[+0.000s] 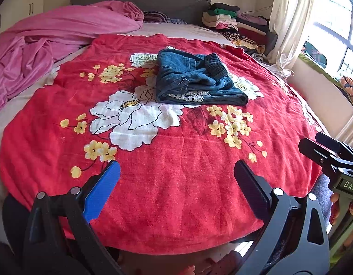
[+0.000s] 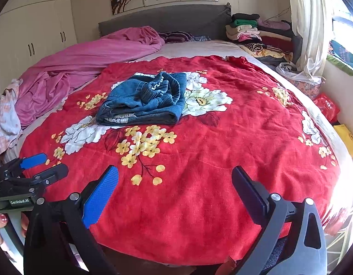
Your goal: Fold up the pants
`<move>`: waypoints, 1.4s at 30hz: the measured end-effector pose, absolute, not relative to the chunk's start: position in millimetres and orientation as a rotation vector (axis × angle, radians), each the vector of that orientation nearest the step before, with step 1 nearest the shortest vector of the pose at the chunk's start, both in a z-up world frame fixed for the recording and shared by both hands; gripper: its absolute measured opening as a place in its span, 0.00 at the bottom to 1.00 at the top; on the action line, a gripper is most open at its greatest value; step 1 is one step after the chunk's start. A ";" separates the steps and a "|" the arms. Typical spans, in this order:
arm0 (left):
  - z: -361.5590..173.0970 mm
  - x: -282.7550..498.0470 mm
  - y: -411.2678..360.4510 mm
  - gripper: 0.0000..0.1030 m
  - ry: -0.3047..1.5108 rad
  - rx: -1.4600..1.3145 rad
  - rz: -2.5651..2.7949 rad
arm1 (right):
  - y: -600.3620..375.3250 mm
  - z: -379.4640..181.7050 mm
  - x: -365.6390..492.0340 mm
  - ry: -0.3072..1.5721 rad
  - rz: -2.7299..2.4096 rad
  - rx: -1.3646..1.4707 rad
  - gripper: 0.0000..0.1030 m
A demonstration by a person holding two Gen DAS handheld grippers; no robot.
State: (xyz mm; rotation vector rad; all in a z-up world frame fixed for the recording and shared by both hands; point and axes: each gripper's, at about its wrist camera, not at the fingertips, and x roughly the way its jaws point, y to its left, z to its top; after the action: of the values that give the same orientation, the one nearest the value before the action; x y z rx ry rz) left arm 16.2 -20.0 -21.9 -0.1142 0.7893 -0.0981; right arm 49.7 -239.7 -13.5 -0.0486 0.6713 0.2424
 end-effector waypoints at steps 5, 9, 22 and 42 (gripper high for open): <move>-22.5 16.3 -19.0 0.91 0.792 -0.113 -0.095 | -240.5 -15.3 50.3 0.679 0.239 -0.045 0.96; -22.5 15.5 -17.7 0.91 0.792 -0.111 -0.088 | -240.9 -15.9 50.3 0.681 0.237 -0.044 0.96; -19.5 14.8 -16.1 0.91 0.786 -0.114 -0.078 | -241.7 -13.2 49.0 0.677 0.229 -0.040 0.96; -15.7 13.7 -14.3 0.91 0.780 -0.107 -0.066 | -238.6 -14.3 47.1 0.677 0.227 -0.044 0.96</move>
State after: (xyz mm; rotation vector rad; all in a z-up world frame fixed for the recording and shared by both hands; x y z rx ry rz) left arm 13.7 -14.3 -15.7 -0.1066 0.7804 -0.0663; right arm 47.1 -238.6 -14.3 -0.0436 0.6772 0.2268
